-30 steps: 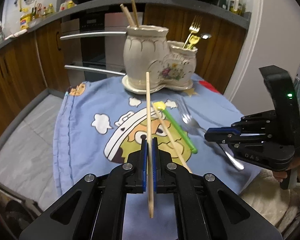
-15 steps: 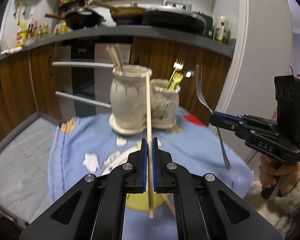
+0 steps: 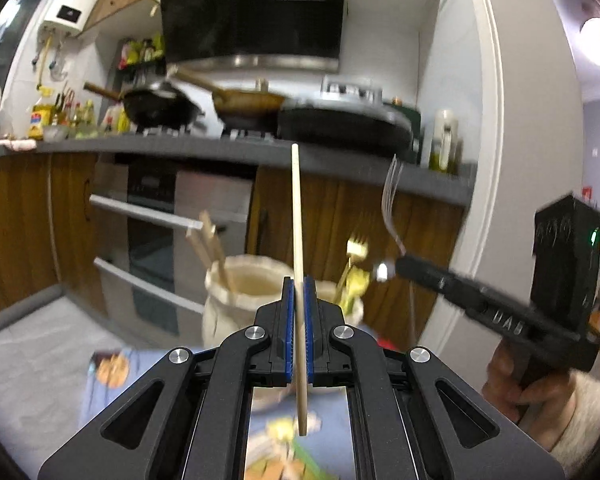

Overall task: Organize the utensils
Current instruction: 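Carry the chopstick to the tall cup with the left gripper while the right carries the fork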

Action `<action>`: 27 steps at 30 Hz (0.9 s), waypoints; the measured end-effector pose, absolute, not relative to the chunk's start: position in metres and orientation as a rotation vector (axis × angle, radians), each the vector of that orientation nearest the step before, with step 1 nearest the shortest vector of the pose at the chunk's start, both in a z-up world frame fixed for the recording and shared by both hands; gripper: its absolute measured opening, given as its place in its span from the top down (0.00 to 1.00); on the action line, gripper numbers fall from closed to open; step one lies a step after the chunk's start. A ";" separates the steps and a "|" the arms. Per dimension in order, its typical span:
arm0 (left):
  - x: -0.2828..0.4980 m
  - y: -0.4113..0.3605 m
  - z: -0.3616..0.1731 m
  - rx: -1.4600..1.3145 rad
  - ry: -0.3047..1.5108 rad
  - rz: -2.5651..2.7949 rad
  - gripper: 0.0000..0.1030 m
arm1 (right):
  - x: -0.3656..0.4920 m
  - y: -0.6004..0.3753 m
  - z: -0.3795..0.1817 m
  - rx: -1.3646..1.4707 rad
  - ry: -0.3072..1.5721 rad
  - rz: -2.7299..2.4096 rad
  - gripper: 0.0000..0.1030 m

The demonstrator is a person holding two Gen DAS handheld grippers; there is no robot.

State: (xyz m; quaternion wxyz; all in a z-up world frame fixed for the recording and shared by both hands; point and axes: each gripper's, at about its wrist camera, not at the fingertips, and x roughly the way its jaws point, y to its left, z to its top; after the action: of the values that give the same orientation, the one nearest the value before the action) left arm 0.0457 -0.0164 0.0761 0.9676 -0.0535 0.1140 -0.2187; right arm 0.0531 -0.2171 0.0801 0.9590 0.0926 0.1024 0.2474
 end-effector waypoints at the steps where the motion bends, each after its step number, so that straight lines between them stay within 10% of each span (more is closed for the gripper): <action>1: 0.052 -0.017 0.079 -0.123 0.205 -0.450 0.95 | 0.061 -0.219 0.083 0.208 0.190 0.507 0.95; 27: 0.127 -0.053 0.070 -0.001 0.079 -0.369 0.95 | 0.126 -0.205 0.058 0.145 0.186 0.494 0.95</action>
State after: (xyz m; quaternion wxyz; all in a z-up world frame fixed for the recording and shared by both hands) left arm 0.1267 -0.0535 0.0700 0.9822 -0.0006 0.0394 -0.1835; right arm 0.1263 -0.2049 0.0584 0.9628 0.0714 0.0919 0.2438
